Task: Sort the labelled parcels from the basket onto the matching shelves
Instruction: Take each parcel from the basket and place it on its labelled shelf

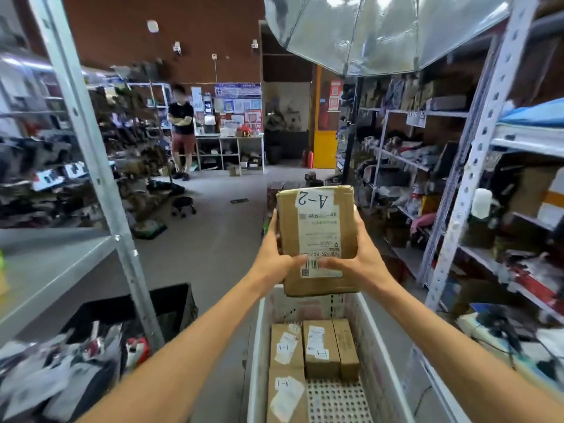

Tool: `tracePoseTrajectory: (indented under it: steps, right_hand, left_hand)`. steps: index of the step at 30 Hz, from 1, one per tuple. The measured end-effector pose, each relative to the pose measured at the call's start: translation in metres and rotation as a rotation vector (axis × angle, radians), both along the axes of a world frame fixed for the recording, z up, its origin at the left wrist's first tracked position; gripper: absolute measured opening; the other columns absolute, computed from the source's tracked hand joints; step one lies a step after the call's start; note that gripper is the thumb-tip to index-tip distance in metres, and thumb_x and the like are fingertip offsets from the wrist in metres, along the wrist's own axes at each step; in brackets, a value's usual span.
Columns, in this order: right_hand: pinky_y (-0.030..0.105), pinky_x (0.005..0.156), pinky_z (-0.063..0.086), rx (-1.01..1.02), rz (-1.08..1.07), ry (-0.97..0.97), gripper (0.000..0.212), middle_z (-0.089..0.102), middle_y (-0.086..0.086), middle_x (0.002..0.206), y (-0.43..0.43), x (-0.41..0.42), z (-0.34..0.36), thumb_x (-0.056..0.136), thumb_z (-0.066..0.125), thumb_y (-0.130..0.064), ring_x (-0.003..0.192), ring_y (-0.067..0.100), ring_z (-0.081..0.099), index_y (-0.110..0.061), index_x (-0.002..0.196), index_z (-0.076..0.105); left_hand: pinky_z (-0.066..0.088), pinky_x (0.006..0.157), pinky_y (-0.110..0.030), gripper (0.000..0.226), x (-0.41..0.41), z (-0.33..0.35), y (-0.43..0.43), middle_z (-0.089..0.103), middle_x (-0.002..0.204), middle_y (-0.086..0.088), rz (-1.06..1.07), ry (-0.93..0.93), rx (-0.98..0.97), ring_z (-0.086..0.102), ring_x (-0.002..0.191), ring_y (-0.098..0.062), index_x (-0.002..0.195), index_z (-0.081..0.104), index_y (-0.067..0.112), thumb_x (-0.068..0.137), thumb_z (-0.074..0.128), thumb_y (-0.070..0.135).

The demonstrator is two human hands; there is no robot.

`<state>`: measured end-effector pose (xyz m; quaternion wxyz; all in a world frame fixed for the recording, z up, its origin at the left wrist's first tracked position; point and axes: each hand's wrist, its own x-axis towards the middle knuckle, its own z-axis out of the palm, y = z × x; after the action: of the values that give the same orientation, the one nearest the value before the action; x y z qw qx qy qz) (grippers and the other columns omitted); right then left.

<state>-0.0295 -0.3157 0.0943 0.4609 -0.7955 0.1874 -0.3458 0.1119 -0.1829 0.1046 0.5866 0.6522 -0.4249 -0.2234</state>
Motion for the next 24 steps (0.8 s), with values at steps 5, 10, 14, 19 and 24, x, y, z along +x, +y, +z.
tracePoseTrajectory:
  steps: [5,10,14,19,24]
  right_hand:
    - [0.046,0.110,0.038,-0.005,-0.012,-0.018,0.133,0.046,-0.007,0.142,0.048,-0.028,-0.005,0.056,0.089,-0.039,0.130,0.012,0.046,-0.042,0.150,-0.005]
    - [0.030,0.109,0.034,0.035,-0.035,-0.010,0.128,0.041,-0.036,0.128,0.081,-0.052,-0.021,0.061,0.088,-0.031,0.121,-0.015,0.040,-0.042,0.151,-0.002]
    - [0.040,0.114,0.033,0.074,-0.125,0.021,0.128,0.039,-0.029,0.135,0.104,-0.076,-0.034,0.061,0.087,-0.035,0.130,-0.004,0.039,-0.040,0.151,-0.004]
    - [0.049,0.112,0.035,0.141,-0.270,0.010,0.133,0.041,-0.011,0.145,0.145,-0.112,-0.056,0.056,0.089,-0.045,0.135,0.009,0.039,-0.040,0.151,-0.004]
    - [0.033,0.109,0.040,0.191,-0.424,-0.010,0.129,0.045,-0.007,0.143,0.185,-0.164,-0.072,0.058,0.091,-0.033,0.129,0.005,0.043,-0.031,0.153,0.003]
  left_hand:
    - [0.040,0.108,-0.047,0.115,-0.030,-0.005,0.044,0.043,0.138,0.002,0.005,-0.035,-0.012,0.043,0.130,-0.017,0.152,0.000,0.036,0.073,0.081,0.011]
    - [0.043,0.105,-0.040,0.116,-0.048,-0.017,0.069,0.043,0.142,0.001,-0.043,-0.041,0.010,0.045,0.127,-0.014,0.151,-0.001,0.037,0.073,0.081,0.011]
    - [0.047,0.101,-0.037,0.115,-0.060,-0.032,0.078,0.047,0.137,0.002,-0.114,-0.043,0.021,0.047,0.123,-0.015,0.150,0.002,0.042,0.072,0.081,0.010]
    - [0.051,0.088,-0.020,0.115,-0.080,-0.054,0.088,0.053,0.121,0.012,-0.246,-0.037,0.081,0.052,0.112,-0.003,0.149,0.005,0.044,0.071,0.082,0.008]
    - [0.049,0.097,-0.035,0.119,-0.126,-0.066,0.106,0.053,0.132,0.003,-0.361,-0.056,0.105,0.053,0.120,-0.013,0.150,0.004,0.043,0.069,0.083,0.006]
